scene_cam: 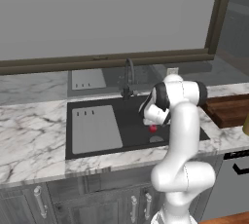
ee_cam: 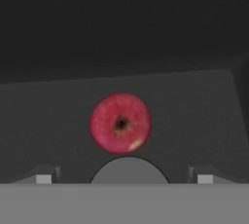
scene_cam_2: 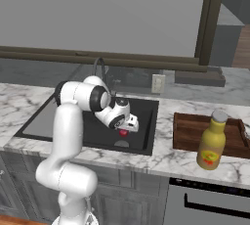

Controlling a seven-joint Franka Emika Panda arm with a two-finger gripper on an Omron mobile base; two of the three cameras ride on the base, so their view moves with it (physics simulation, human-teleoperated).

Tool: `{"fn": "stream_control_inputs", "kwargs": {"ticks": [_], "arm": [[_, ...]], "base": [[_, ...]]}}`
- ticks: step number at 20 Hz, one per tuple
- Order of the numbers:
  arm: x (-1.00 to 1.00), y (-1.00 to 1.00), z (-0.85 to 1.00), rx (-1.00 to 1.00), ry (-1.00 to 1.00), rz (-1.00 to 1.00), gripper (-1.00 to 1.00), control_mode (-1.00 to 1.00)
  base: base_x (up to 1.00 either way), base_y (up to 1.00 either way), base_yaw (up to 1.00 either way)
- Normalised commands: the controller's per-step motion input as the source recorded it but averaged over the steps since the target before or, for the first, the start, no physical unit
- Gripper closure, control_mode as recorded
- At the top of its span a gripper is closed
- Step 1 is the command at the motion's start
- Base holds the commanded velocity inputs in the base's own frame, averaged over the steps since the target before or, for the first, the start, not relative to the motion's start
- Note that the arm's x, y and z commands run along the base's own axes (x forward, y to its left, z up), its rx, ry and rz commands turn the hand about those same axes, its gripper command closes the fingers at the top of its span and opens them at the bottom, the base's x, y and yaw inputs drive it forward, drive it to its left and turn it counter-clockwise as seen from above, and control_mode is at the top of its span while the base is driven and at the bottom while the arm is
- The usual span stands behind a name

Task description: Pick up all produce items and place them in the sink. Turn on the sink faucet to wash them. Then turn the sink off and put them in the tray.

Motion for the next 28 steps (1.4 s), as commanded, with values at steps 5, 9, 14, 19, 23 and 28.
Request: {"fn": "stream_control_inputs", "kwargs": {"ticks": [5, 9, 14, 19, 23, 28], "arm": [[0.02, 0.0, -0.19, 0.0, 0.0, 0.0, -1.0, -1.0], [0.08, 0.0, -0.16, 0.0, 0.0, 0.0, -1.0, -1.0], [0.1, 0.0, -0.13, 0.0, 0.0, 0.0, -1.0, -1.0], [0.1, 0.0, -0.12, 0.0, 0.0, 0.0, -1.0, -1.0], [0.07, 0.0, -0.11, 0.0, 0.0, 0.0, -1.0, -1.0], [0.07, 0.0, -0.15, 0.0, 0.0, 0.0, -1.0, -1.0]], "base": [[0.0, 0.0, 0.0], [0.0, 0.0, 0.0], [0.0, 0.0, 0.0], [0.0, 0.0, 0.0], [0.0, 0.0, 0.0], [0.0, 0.0, 0.0]]}}
